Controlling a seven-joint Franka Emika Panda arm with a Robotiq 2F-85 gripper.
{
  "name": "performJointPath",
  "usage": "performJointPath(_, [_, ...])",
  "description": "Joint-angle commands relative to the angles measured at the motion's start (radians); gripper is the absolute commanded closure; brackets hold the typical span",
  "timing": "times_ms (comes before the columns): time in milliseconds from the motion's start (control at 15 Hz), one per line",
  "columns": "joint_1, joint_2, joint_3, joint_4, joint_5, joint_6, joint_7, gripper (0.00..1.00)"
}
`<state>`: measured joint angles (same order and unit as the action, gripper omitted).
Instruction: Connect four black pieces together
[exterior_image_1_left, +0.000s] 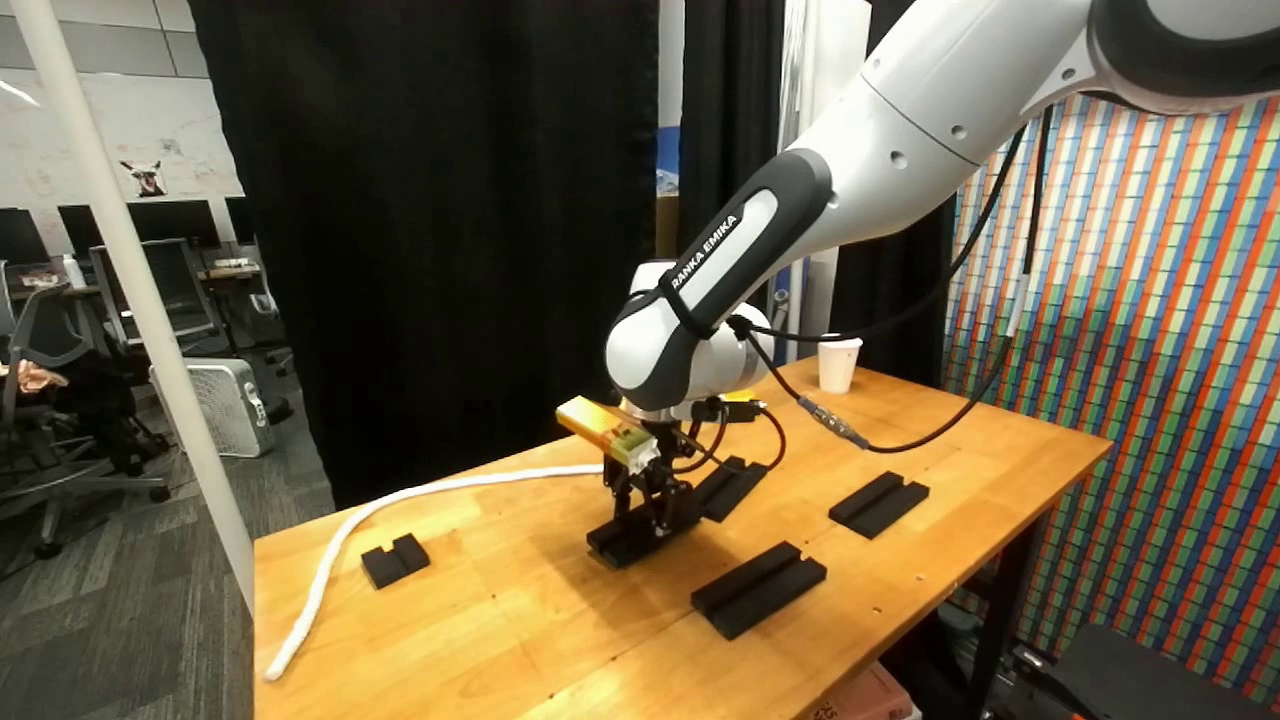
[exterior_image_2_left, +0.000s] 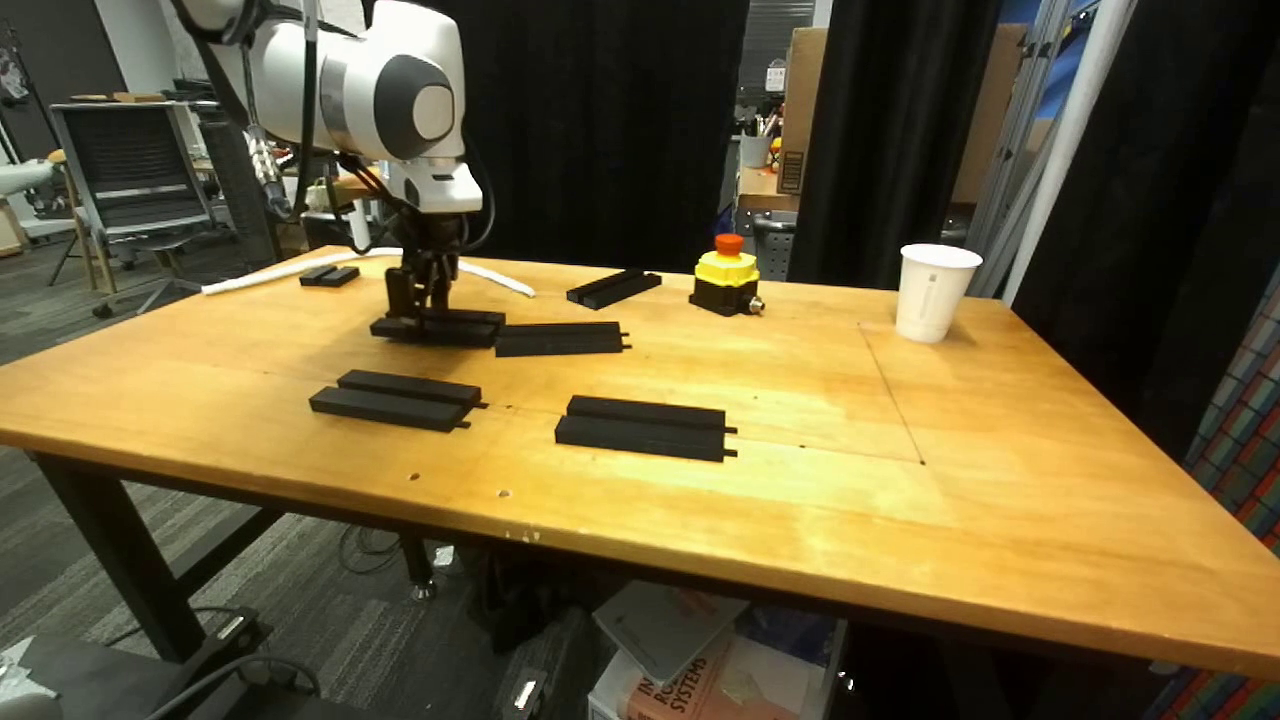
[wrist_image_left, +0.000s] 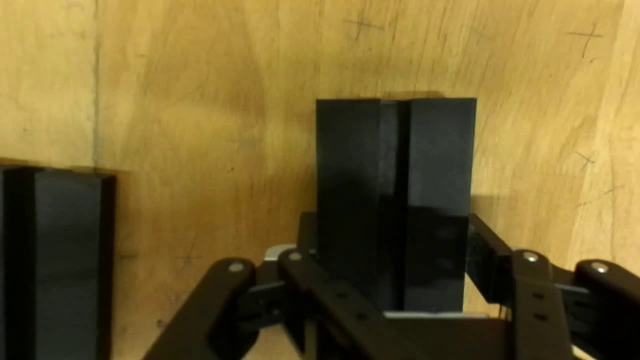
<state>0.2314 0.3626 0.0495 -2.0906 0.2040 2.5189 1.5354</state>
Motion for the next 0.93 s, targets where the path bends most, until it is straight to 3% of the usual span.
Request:
performJointPath(0, [-0.034, -0.039, 0.029, -0.035, 0.023, 0.024, -0.104, 0.55])
performJointPath(400, [-0.080, -0.019, 0.076, -0.002, 0.203, 0.014, -0.197, 0.55])
performJointPath(733, [-0.090, -0.010, 0.072, 0.004, 0.257, 0.009, -0.240, 0.55])
performJointPath(867, [-0.098, -0.009, 0.072, 0.006, 0.273, 0.001, -0.245, 0.07])
